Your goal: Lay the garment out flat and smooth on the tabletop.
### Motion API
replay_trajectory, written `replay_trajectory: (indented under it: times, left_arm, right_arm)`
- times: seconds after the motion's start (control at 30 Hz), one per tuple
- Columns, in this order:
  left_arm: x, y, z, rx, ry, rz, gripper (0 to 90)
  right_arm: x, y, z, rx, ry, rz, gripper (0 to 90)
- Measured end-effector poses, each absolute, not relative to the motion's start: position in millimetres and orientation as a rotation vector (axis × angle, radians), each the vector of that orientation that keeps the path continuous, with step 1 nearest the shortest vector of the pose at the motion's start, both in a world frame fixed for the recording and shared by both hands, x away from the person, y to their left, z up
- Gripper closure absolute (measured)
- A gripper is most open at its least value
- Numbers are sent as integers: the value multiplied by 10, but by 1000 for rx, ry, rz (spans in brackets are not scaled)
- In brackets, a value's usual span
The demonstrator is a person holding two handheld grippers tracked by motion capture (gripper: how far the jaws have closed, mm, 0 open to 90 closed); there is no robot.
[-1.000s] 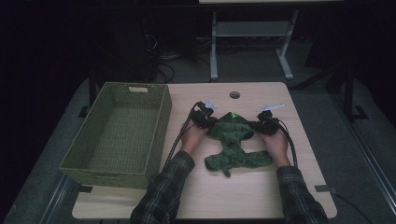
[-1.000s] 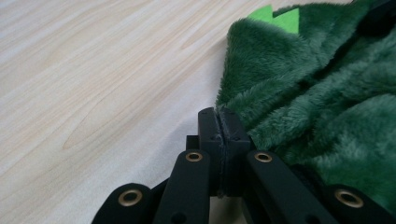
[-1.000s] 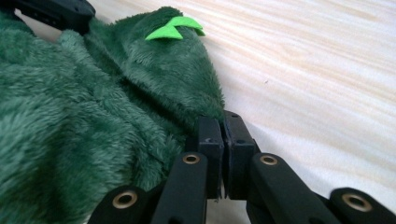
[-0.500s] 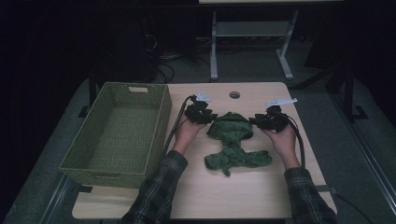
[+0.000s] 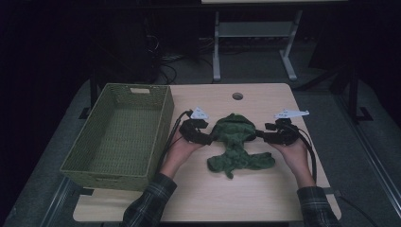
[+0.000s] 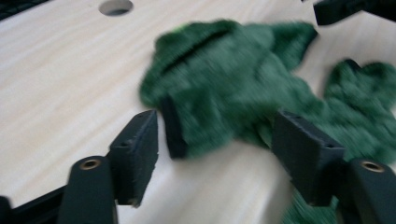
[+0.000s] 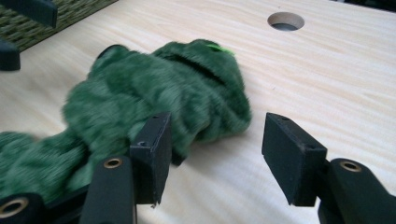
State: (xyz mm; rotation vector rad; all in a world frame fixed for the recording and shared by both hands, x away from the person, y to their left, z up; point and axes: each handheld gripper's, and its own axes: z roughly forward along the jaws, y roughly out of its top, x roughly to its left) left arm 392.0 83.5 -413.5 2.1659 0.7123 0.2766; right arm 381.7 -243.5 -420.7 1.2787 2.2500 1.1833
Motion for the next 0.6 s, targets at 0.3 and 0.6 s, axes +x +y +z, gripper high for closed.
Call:
replay_trajectory:
  times: [0.3, 0.6]
  left_arm:
    - [3481, 935, -4270, 2194, 677, 287, 169]
    - [2998, 1055, -4453, 2194, 653, 301, 127]
  right_arm:
    - [3600, -2401, -4205, 1263, 2306, 1214, 452]
    - [3349, -2309, -4167, 1204, 2331, 1236, 484]
